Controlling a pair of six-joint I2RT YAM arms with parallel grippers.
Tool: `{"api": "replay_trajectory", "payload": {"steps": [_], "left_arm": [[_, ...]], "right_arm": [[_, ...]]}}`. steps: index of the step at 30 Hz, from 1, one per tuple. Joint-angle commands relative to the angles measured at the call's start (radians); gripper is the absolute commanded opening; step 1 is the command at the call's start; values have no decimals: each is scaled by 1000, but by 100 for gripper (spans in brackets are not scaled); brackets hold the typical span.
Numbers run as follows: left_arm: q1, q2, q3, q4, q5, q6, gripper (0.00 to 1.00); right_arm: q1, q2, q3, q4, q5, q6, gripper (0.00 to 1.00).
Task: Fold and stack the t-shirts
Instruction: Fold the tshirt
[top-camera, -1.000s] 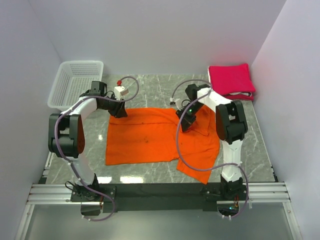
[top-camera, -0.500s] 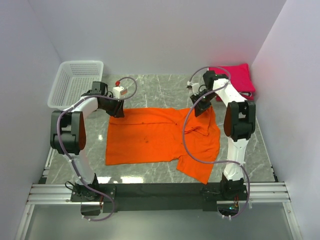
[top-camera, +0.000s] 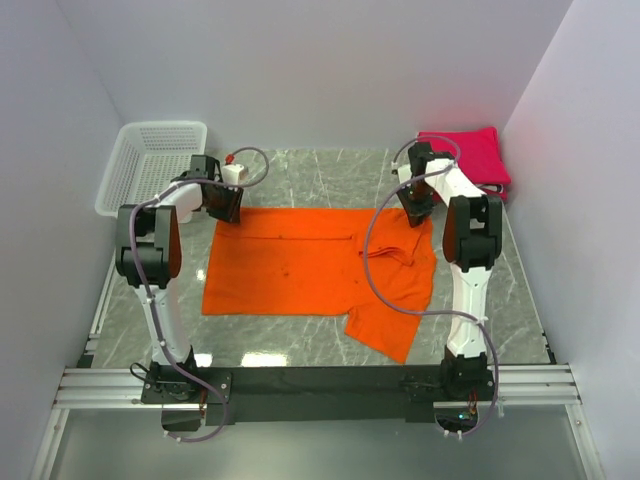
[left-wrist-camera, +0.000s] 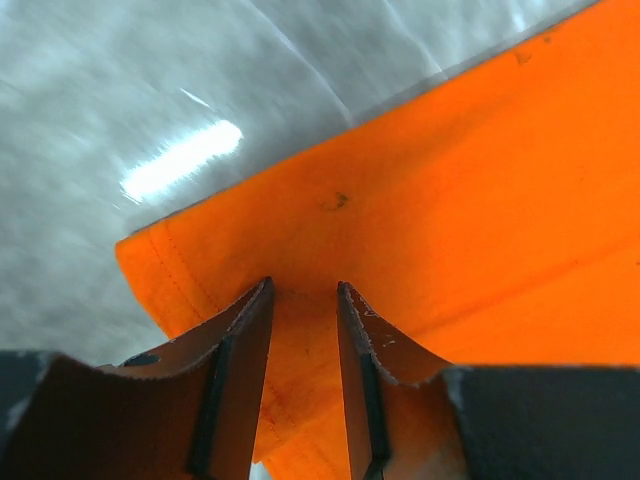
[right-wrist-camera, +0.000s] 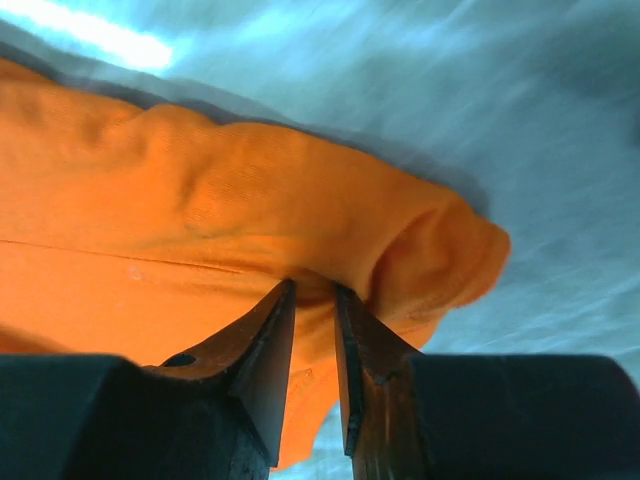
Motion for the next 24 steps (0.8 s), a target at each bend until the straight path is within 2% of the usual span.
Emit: {"api": "replay_trajectory", "payload": {"steps": [1, 5, 9, 12, 14, 15, 16, 21, 24], "left_arm": [[27, 85, 59, -36, -129, -30, 39], [30, 125, 135, -58, -109, -34, 40], [28, 133, 180, -78, -33, -39, 41], [30, 84, 174, -70, 30, -22, 43], [28, 0, 133, -56, 116, 13, 44], [30, -34, 114, -43, 144, 24, 45], [31, -68, 78, -39, 191, 56, 46], [45, -281, -39, -53, 262, 140, 48], [103, -357, -104, -116, 326, 212, 48]], "right_arm": [[-15, 63, 94, 23, 139, 40, 32], [-20, 147, 246, -6, 166, 54, 33], [-17, 166, 312, -17, 111, 39, 36], [-14, 118, 323, -42, 26, 14, 45], [-11, 24, 266, -51, -65, -19, 54], [-8, -18, 236, -57, -84, -31, 63], [0, -65, 153, -40, -103, -59, 64], [6, -362, -88, -42, -163, -205, 65], [6, -475, -246, -62, -176, -295, 59]]}}
